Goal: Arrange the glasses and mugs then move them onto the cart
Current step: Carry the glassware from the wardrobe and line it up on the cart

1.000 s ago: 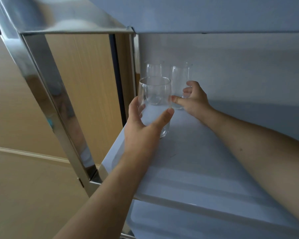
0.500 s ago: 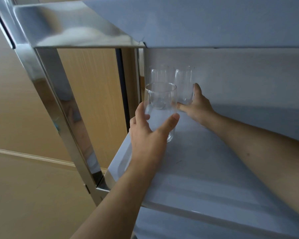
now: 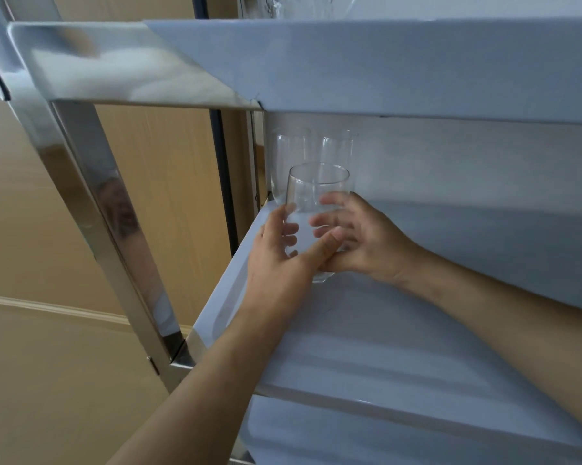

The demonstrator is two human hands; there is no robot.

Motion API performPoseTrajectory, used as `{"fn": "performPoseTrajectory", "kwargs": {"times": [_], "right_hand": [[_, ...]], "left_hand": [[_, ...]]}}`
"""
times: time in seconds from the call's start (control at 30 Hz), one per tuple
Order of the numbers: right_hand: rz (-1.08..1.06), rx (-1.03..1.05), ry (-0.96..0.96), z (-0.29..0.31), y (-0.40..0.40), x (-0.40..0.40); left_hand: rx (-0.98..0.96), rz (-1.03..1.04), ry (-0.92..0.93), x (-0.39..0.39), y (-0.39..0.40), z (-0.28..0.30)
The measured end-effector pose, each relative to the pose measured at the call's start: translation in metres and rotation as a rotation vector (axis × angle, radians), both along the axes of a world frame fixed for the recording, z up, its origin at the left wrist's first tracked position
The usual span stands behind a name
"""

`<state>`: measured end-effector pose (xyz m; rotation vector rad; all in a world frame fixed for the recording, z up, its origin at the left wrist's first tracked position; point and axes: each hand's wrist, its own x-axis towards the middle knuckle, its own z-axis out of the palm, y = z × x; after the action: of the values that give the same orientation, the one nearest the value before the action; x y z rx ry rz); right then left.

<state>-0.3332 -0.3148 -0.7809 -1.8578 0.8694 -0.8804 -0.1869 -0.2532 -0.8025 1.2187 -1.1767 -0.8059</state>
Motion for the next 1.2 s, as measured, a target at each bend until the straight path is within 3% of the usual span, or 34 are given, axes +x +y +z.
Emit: {"fn": "performPoseTrajectory", "kwargs": {"times": [0.23, 0.47, 0.7, 1.2], "right_hand": [[-0.198, -0.05, 0.007, -0.005, -0.011, -0.024], [-0.512, -0.101, 0.076, -0.006, -0.057, -0.068], [-0.581, -0.102, 0.1, -0.009, -0.088, -0.064], [-0.697, -0.074, 0.101, -0.007, -0.115, -0.046]], "left_hand": [[0.039, 0.025, -0.291, -0.001, -0.002, -0.005], [0.055, 0.007, -0.717, -0.004, -0.004, -0.009], [0.073, -0.04, -1.045, -0.014, -0.002, -0.013], [0.05, -0.047, -1.108, -0.016, -0.005, -0.016]]}}
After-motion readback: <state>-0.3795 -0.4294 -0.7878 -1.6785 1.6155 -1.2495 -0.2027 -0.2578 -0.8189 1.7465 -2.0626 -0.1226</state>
